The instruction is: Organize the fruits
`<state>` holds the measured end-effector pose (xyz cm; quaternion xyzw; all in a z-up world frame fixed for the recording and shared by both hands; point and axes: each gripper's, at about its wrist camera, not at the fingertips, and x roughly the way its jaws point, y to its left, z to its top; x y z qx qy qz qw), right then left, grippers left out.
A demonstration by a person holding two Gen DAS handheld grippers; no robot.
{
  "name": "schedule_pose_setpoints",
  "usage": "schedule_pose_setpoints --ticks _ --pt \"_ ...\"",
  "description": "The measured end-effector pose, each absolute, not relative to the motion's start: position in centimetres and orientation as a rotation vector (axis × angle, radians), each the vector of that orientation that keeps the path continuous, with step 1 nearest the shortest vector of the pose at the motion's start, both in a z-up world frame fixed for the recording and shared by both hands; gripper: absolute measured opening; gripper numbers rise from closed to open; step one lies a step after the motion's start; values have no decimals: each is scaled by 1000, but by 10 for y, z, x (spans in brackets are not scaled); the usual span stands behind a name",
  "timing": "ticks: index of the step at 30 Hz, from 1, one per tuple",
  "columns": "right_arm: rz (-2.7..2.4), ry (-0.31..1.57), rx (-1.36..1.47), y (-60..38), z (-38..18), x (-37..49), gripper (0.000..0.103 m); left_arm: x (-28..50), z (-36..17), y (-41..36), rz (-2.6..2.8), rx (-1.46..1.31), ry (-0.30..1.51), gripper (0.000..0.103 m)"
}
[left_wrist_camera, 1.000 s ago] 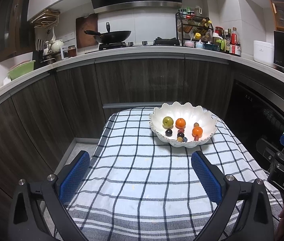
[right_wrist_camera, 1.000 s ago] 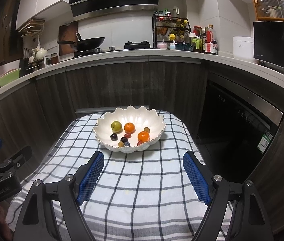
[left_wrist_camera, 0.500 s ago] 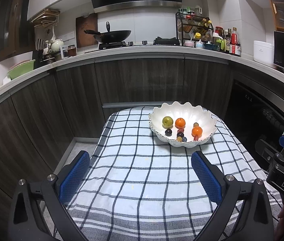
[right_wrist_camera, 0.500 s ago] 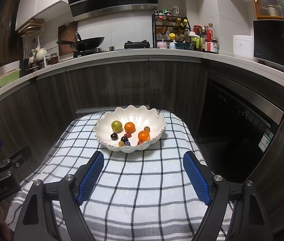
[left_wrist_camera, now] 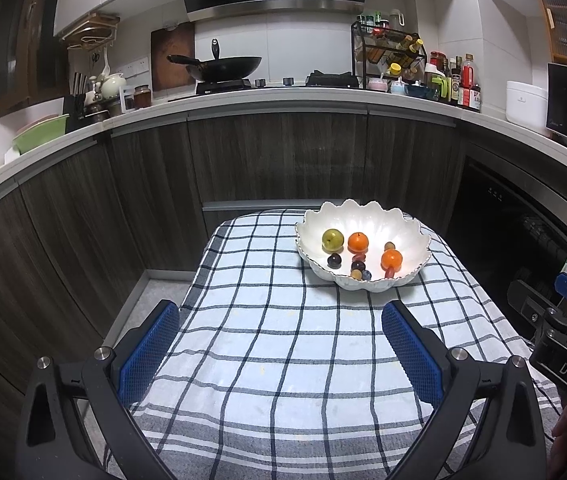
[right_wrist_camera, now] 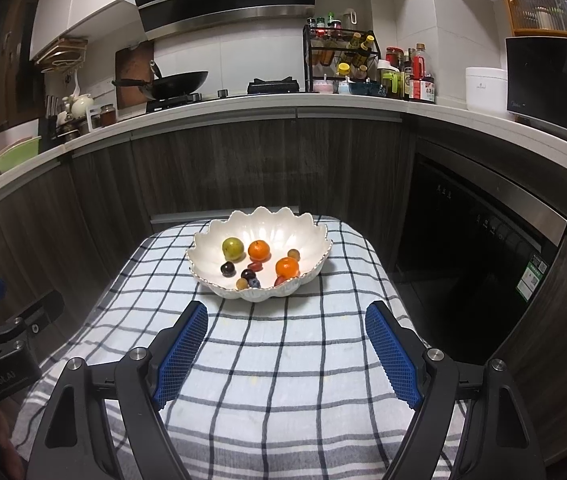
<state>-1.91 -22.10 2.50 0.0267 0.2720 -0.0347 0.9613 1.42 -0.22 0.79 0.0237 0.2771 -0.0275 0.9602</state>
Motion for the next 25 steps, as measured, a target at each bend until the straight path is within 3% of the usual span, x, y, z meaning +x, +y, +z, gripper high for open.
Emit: schedule_pose_setpoints --ticks 25 --pt "-73 559 62 -223 21 -17 82 16 8 -6 -43 57 561 103"
